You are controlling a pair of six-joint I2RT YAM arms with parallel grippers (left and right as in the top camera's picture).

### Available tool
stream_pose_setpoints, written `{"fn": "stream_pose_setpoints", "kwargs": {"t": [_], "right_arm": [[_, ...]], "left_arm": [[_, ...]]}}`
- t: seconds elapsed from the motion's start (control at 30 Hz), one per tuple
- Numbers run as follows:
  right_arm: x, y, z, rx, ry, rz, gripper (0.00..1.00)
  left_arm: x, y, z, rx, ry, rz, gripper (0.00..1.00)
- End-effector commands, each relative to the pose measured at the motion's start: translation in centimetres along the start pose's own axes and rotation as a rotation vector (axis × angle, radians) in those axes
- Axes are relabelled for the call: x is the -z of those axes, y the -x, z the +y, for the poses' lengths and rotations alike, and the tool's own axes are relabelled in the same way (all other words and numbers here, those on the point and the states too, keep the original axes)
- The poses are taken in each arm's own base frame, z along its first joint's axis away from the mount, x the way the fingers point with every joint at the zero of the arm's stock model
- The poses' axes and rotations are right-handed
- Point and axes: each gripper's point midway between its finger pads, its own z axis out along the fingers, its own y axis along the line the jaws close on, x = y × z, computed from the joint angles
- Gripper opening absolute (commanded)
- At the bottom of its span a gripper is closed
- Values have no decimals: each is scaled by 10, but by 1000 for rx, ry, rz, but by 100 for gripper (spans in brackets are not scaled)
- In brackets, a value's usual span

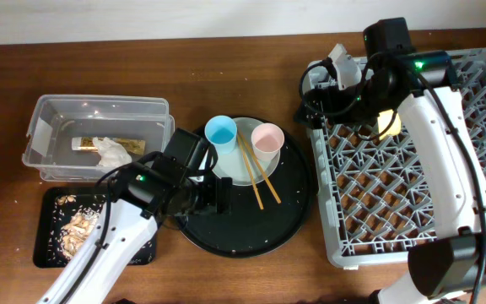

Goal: Sort waste into correct bins and load items into the dishwasher rack

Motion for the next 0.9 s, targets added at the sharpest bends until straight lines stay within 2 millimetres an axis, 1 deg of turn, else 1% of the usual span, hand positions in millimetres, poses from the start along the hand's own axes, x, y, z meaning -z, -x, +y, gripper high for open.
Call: {"fn": "stream_pose_setpoints", "kwargs": {"t": [0.0,0.03,0.07,0.1,0.13,0.17,0.2,0.27,0.3,0.37,0.4,0.47,0.5,0.53,0.57,0.6,0.63,0.7,0.73,0.77,0.8,0.87], "right_arm": [[-4,-4,-1,-6,-4,20,98],[-4,-4,-4,-5,-27,21,98],[-4,-4,-4,-5,-27,21,99],[-4,-4,-4,-5,-27,21,98],[-4,-4,-4,-5,-26,21,98],[-4,-4,-4,-5,-27,21,98],[-4,-4,-4,-5,-27,21,98],[-4,-4,-4,-5,-27,21,98],[-4,-4,-4,-5,-27,21,98],[-4,-4,-4,-5,-27,21,98],[-4,-4,-4,-5,-27,21,98],[-4,-4,-4,-5,-26,21,98],[-4,-4,-4,-5,-27,21,98],[-4,-4,-4,-5,-27,21,98],[-4,-4,-4,-5,-27,21,98],[-4,-4,-4,-5,-27,21,98],[-4,-4,-4,-5,-27,21,98],[-4,-4,-4,-5,-27,21,98],[-4,-4,-4,-5,-27,21,98],[-4,-4,-4,-5,-27,21,98],[-4,-4,-4,-5,-27,21,98],[-4,-4,-4,-5,-27,21,98]], "left_arm": [[7,12,3,-7,21,-60,99],[8,19,0,8,10,-88,99],[11,41,-10,4,-29,-179,99],[13,54,-15,12,-49,-232,99],[16,71,-24,36,-86,-298,91],[17,80,-28,32,-103,-330,75],[10,101,-31,57,-123,-377,61],[-11,128,-11,137,-102,-399,59],[-28,141,6,180,-88,-386,59],[-56,154,33,245,-52,-331,59],[-67,160,41,265,-57,-304,59],[-96,159,51,288,-48,-244,59],[-108,156,54,291,-38,-221,54],[-114,156,56,293,-35,-213,46],[-116,155,56,294,-33,-208,33],[-116,155,56,294,-33,-209,23],[-116,156,56,294,-34,-212,19],[-113,159,54,292,-38,-219,0],[-108,163,53,290,-43,-230,0],[-92,172,47,283,-54,-259,1],[-79,176,43,278,-63,-279,1],[-38,177,32,266,-81,-302,1]]}}
